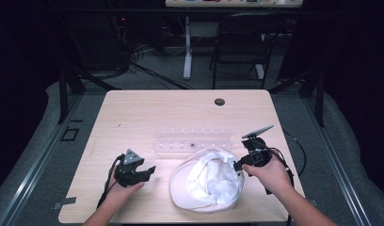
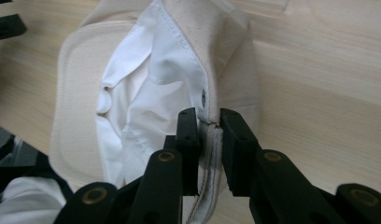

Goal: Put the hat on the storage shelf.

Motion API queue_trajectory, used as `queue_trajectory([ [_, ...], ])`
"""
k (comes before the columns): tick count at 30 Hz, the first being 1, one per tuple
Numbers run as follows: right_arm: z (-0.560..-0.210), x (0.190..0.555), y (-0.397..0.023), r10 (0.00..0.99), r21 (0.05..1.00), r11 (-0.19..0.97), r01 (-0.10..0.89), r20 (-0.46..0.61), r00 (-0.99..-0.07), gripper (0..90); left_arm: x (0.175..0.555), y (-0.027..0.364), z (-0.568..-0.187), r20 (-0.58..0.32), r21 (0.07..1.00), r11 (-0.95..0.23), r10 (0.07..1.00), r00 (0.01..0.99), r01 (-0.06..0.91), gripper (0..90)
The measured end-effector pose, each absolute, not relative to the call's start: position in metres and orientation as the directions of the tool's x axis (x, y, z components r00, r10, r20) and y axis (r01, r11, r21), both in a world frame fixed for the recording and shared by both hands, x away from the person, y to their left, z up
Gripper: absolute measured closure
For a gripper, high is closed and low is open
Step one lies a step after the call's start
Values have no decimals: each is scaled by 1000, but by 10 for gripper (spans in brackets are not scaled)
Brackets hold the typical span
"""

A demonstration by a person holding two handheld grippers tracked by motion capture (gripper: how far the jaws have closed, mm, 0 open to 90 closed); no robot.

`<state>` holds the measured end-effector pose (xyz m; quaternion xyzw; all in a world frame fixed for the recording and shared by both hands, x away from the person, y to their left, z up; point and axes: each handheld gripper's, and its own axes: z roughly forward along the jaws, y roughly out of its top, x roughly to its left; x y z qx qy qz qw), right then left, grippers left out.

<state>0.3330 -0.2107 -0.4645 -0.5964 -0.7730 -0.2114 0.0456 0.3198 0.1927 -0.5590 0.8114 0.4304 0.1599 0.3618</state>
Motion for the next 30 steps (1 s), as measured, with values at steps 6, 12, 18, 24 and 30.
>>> queue_trajectory([
  [6,-465,333,-207,880,264,196,944,378,-288,708,319,191,-559,-45,722,-379,809,586,579,419],
  [12,-476,338,-207,886,231,200,952,372,-276,701,319,191,-559,-53,723,-372,811,583,582,419],
  [18,-484,341,-206,887,210,190,959,382,-260,655,319,191,-559,-51,720,-375,811,583,584,419],
  [24,-488,342,-205,884,190,212,959,381,-271,651,319,191,-559,-51,721,-373,811,583,583,419],
  [30,-485,343,-206,857,182,189,965,450,-252,629,319,191,-559,-51,722,-373,811,582,583,419],
])
